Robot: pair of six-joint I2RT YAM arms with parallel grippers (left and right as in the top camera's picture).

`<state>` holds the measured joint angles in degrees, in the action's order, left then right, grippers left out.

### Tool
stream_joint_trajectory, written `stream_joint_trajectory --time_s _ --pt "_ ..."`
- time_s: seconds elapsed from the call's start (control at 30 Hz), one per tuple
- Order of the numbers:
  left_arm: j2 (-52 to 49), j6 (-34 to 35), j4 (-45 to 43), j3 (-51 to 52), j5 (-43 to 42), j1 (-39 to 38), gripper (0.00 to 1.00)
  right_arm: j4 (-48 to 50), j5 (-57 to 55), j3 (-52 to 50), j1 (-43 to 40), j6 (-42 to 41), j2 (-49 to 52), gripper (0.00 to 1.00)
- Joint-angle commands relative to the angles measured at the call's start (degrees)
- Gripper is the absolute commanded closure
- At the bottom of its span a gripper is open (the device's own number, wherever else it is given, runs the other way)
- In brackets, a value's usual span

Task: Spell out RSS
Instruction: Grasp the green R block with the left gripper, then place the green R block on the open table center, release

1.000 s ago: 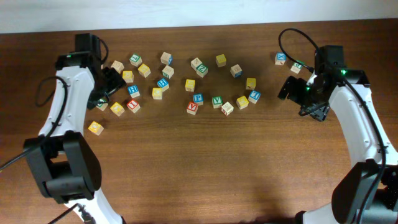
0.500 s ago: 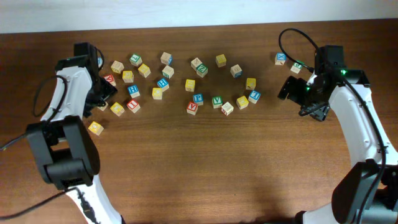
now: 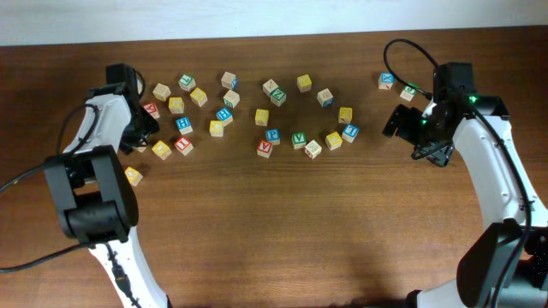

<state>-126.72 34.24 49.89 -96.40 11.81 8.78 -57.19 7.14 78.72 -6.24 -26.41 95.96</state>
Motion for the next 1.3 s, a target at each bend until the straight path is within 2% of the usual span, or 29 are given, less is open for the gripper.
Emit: stream_joint_trajectory --time_s 0.0,0.07,0.2,0.3,0.47,0.53,0.67,0.77,0.83,0.9,0.97,1.13,1.2,1.27 --pt "-2.7 -0.7 -0.2 0.1 -0.4 0.4 0.48 0.0 0.3 0.9 -0.2 0.0 -0.1 0.02" --pt "-2.9 -0.7 -0.4 0.0 -0.4 0.4 0.55 0.0 0.3 0.9 -0.2 0.0 -0.1 0.02" --pt "-2.9 -0.8 1.3 -1.9 -0.4 0.4 0.78 0.0 0.3 0.9 -0.2 0.0 -0.1 0.02" --pt "-2.8 -0.9 9.0 -8.5 -1.1 0.4 0.78 0.0 0.3 0.9 -0.2 0.0 -0.1 0.02" --pt "1.0 -4.4 22.5 -22.1 -12.1 0.4 0.77 0.0 0.3 0.9 -0.2 0.0 -0.1 0.02" --pt "8.9 -6.6 26.5 -25.6 -18.4 0.4 0.77 0.0 0.3 0.9 -0.2 0.0 -0.1 0.02" --pt "25.4 -7.5 31.3 -25.8 -24.5 -0.5 0.77 0.0 0.3 0.9 -0.2 0.0 -0.1 0.02" --pt "28.7 -10.4 38.0 -25.7 -24.4 -7.2 0.77 0.0 0.3 0.9 -0.2 0.0 -0.1 0.02" --pt "28.4 -11.6 40.5 -22.2 -24.0 -15.0 0.77 0.0 0.3 0.9 -0.2 0.0 -0.1 0.02" --pt "28.4 -11.6 38.2 -13.5 -20.5 -23.8 0.77 0.0 0.3 0.9 -0.2 0.0 -0.1 0.02" --pt "28.4 -6.9 29.6 1.2 -18.0 -31.3 0.77 0.0 0.3 0.9 -0.2 0.0 -0.1 0.02" --pt "28.2 -3.6 2.6 25.9 -17.9 -33.4 0.77 0.0 0.3 0.9 -0.2 0.0 -0.1 0.02" --pt "27.7 -3.7 -4.1 31.6 -15.3 -33.4 0.77 0.0 0.3 0.9 -0.2 0.0 -0.1 0.02" --pt "26.9 -3.7 -6.3 34.9 -8.4 -33.4 0.76 0.0 0.3 0.9 -0.2 0.0 -0.1 0.02"
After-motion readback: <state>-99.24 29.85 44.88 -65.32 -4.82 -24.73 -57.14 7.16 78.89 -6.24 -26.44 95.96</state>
